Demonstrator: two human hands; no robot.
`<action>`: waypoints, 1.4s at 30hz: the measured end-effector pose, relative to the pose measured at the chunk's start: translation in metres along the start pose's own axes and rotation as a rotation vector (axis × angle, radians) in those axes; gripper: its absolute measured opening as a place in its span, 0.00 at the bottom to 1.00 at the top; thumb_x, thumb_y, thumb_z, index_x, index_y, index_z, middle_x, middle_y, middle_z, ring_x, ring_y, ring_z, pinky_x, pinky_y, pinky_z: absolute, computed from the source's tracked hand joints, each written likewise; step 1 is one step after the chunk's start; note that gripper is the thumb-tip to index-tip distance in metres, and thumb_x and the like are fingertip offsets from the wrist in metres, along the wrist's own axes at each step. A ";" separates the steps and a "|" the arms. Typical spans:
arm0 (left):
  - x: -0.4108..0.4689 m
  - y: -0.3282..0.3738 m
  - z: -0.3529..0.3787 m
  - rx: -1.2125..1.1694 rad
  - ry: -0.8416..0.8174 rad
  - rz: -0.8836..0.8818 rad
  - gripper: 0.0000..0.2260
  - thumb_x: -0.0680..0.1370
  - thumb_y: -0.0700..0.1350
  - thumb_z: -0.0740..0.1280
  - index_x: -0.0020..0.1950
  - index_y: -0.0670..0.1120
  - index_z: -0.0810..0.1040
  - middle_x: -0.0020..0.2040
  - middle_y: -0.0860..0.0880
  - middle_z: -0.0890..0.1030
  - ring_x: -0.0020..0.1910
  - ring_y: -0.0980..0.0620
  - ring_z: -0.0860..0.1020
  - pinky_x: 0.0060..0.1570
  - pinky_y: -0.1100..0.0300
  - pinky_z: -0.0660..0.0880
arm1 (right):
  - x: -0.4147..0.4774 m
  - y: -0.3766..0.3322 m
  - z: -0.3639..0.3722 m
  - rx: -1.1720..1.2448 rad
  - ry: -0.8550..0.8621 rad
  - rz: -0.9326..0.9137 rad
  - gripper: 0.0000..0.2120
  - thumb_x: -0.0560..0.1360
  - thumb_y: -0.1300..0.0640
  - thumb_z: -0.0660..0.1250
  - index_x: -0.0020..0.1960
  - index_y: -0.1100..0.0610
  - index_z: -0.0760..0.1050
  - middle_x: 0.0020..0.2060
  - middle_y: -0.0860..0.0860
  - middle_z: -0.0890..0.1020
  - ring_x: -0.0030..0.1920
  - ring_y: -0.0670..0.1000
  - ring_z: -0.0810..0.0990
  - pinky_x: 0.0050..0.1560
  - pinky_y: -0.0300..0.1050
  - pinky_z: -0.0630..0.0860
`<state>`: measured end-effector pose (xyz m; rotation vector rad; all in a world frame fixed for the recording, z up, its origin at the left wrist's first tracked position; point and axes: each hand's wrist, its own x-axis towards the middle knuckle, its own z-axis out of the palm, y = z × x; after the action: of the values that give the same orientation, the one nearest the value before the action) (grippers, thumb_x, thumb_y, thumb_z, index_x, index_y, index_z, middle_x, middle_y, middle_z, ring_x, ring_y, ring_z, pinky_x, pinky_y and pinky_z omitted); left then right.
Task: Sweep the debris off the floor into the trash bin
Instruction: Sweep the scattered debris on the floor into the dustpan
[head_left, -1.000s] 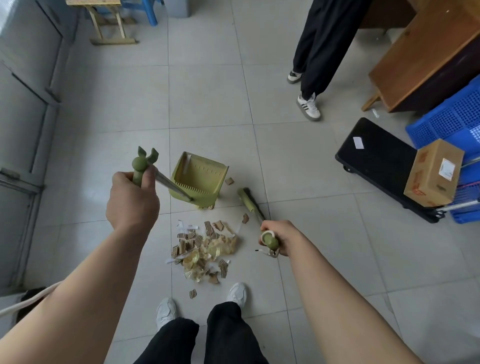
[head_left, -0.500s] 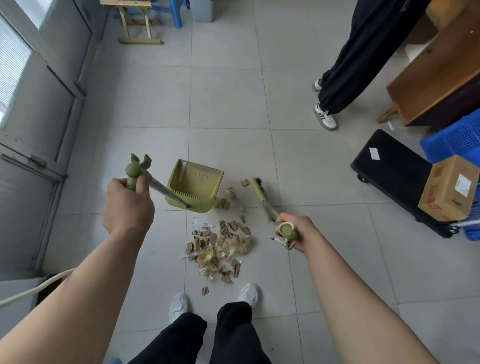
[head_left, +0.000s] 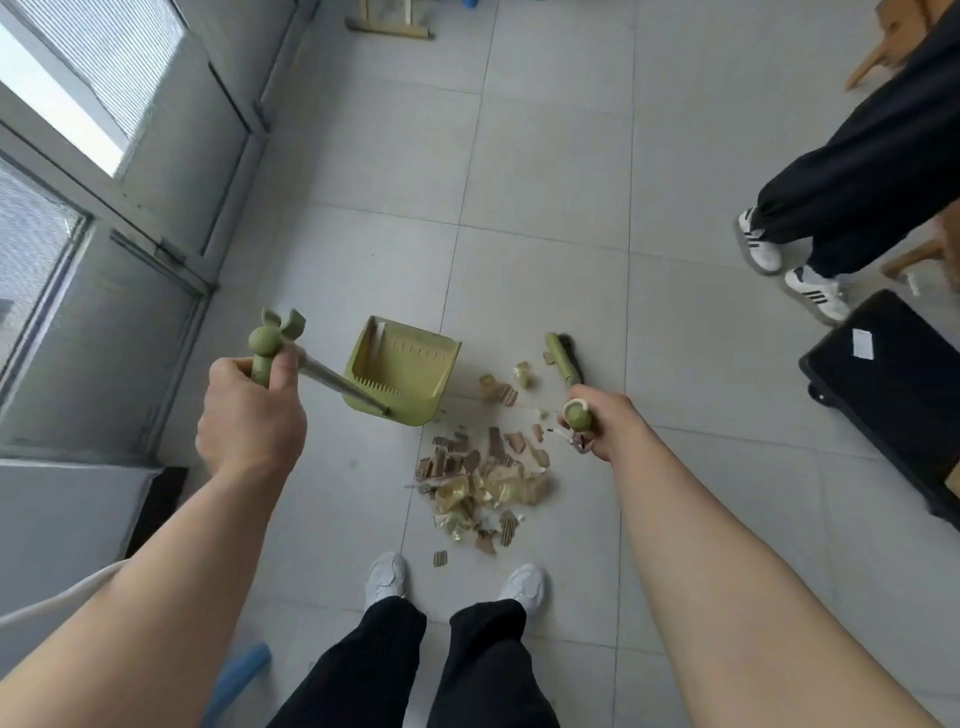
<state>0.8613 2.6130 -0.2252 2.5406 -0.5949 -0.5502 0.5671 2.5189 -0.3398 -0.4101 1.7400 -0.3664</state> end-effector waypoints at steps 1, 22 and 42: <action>0.003 -0.003 -0.003 0.000 0.004 -0.007 0.21 0.80 0.59 0.59 0.60 0.42 0.72 0.47 0.47 0.72 0.48 0.42 0.72 0.53 0.48 0.67 | -0.002 0.000 0.007 -0.040 -0.006 -0.008 0.02 0.69 0.63 0.63 0.39 0.59 0.71 0.37 0.59 0.74 0.26 0.51 0.68 0.21 0.33 0.62; 0.064 -0.069 -0.082 -0.031 -0.044 -0.011 0.22 0.80 0.60 0.60 0.61 0.42 0.72 0.55 0.42 0.78 0.57 0.37 0.75 0.54 0.47 0.68 | -0.075 0.046 0.072 -0.543 -0.019 -0.011 0.04 0.59 0.67 0.67 0.34 0.66 0.75 0.28 0.62 0.77 0.25 0.56 0.77 0.35 0.50 0.77; 0.113 -0.168 -0.113 -0.015 0.054 -0.148 0.22 0.80 0.59 0.60 0.60 0.41 0.72 0.55 0.42 0.78 0.57 0.38 0.75 0.52 0.49 0.67 | -0.048 0.020 0.217 -0.482 -0.089 -0.131 0.10 0.64 0.64 0.67 0.44 0.67 0.76 0.36 0.62 0.79 0.34 0.57 0.81 0.36 0.47 0.77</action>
<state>1.0598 2.7306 -0.2520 2.5906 -0.3849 -0.5325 0.7867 2.5540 -0.3514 -0.8769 1.7099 -0.0137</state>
